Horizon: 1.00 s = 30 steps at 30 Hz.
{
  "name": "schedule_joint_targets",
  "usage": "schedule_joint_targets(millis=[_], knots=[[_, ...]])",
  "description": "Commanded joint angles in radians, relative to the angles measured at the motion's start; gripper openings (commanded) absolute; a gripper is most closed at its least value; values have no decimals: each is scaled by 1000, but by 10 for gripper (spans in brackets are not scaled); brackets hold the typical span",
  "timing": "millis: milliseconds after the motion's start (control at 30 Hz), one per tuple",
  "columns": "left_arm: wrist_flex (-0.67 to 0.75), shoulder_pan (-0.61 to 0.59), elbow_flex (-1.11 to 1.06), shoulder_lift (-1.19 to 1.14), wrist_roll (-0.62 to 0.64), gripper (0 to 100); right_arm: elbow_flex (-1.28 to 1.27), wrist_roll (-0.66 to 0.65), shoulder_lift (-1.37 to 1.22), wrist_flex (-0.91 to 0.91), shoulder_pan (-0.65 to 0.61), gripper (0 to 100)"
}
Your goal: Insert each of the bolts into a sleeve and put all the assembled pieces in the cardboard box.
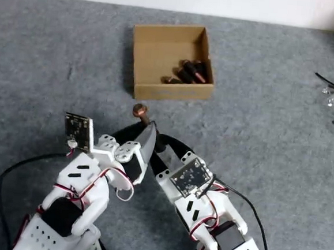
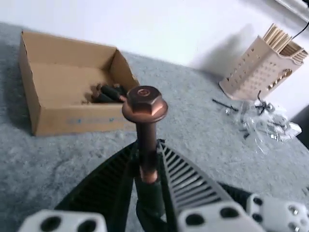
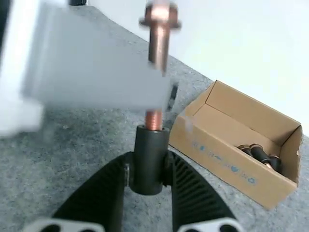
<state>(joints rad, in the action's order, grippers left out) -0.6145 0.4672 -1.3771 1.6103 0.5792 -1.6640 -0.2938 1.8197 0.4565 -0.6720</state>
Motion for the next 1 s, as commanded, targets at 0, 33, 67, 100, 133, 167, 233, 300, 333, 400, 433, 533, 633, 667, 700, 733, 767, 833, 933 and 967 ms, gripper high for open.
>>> schedule_joint_targets(millis=[0, 33, 67, 100, 133, 167, 233, 300, 333, 400, 433, 533, 633, 667, 700, 733, 767, 833, 933, 967], knots=[[0, 12, -31, 13, 0, 4, -2, -17, 18, -39, 24, 5], [0, 12, -42, 13, -18, 4, -5, -17, 18, -39, 22, 5], [2, 15, -50, 13, -41, 4, -5, -17, 18, -39, 22, 5], [2, 16, -56, 13, -61, 4, -5, -17, 18, -39, 22, 5], [2, 16, -58, 13, -74, 4, -5, -17, 18, -39, 22, 5], [2, 16, -58, 13, -77, 4, -5, -17, 18, -39, 22, 5], [2, 15, -56, 13, -80, 4, -5, -17, 18, -39, 24, 5], [3, 8, -53, 13, -81, 4, -5, -17, 18, -39, 25, 5], [5, 8, -53, 13, -83, 5, -7, -17, 18, -39, 25, 5], [3, 8, -51, 13, -83, 18, -7, -17, 18, -39, 25, 5], [3, 8, -56, 13, -83, 50, -7, -17, 18, -39, 25, 5], [2, 8, -59, 13, -83, 219, -7, -17, 18, -39, 25, 5], [0, 7, -64, 12, -80, 387, -7, -17, 18, -39, 25, 5], [0, 7, -65, 12, -80, 416, -7, -17, 18, -39, 25, 5], [0, -1, -67, 12, -81, 426, -7, -17, 18, -38, 25, 5], [0, -15, -67, 12, -81, 419, -8, -17, 18, -38, 25, 5], [2, -31, -64, 12, -80, 405, -8, -17, 18, -38, 25, 5], [6, -84, -59, 12, -78, 370, -8, -17, 18, -38, 25, 5], [12, -177, -54, 12, -75, 322, -8, -17, 18, -38, 27, 5], [20, -203, -50, 12, -75, 310, -8, -17, 18, -38, 27, 5]])
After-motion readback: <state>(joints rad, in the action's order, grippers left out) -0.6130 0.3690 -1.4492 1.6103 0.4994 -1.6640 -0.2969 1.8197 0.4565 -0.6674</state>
